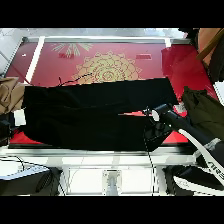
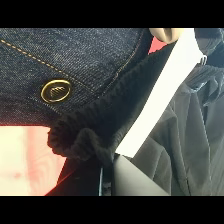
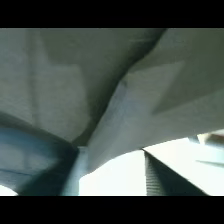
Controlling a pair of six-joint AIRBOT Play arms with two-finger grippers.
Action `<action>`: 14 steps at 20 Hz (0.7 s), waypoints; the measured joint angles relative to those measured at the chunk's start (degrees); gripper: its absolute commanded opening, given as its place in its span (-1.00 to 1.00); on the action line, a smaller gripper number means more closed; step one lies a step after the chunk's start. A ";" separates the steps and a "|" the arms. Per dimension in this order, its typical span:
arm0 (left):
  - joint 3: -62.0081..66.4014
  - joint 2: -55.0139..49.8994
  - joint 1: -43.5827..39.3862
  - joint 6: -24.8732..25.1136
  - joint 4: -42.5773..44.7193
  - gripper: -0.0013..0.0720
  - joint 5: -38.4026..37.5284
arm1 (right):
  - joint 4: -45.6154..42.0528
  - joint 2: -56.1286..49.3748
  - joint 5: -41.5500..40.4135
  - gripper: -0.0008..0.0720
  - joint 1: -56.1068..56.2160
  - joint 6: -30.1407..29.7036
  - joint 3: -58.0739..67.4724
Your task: Fold the clothes and pants, and hang the long-sleeved shirts on hangers.
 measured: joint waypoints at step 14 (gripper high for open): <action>5.11 6.84 2.25 -1.40 -0.13 -0.93 -2.67 | -10.80 19.61 8.37 -0.95 0.50 10.14 0.11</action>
